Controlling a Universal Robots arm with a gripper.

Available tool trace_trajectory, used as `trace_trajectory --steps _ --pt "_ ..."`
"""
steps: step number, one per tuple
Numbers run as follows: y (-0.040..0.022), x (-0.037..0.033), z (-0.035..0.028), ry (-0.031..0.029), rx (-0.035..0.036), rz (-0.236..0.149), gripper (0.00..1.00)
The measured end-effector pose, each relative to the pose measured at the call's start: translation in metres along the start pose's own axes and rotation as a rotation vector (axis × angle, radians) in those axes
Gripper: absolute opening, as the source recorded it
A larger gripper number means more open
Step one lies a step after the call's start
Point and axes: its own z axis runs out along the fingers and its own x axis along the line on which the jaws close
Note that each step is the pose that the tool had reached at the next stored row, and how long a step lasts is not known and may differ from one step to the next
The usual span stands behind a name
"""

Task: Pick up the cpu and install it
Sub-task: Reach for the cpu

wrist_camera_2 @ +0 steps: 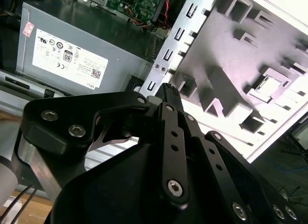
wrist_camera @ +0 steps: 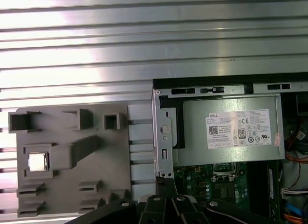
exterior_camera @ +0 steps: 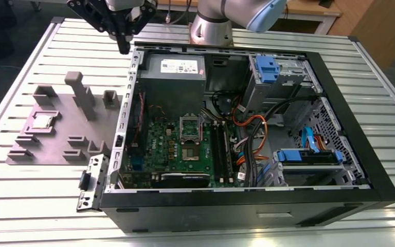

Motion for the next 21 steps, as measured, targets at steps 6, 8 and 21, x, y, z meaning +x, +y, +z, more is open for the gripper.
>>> trace_trajectory --steps 6,8,21 --pt "-0.0003 0.0038 0.0 -0.0001 -0.0001 0.0 0.11" --pt "-0.0004 0.005 0.0 -0.0001 -0.0001 0.0 0.11" --pt "-0.0006 0.0082 -0.0001 -0.0001 -0.0001 0.0 0.11"
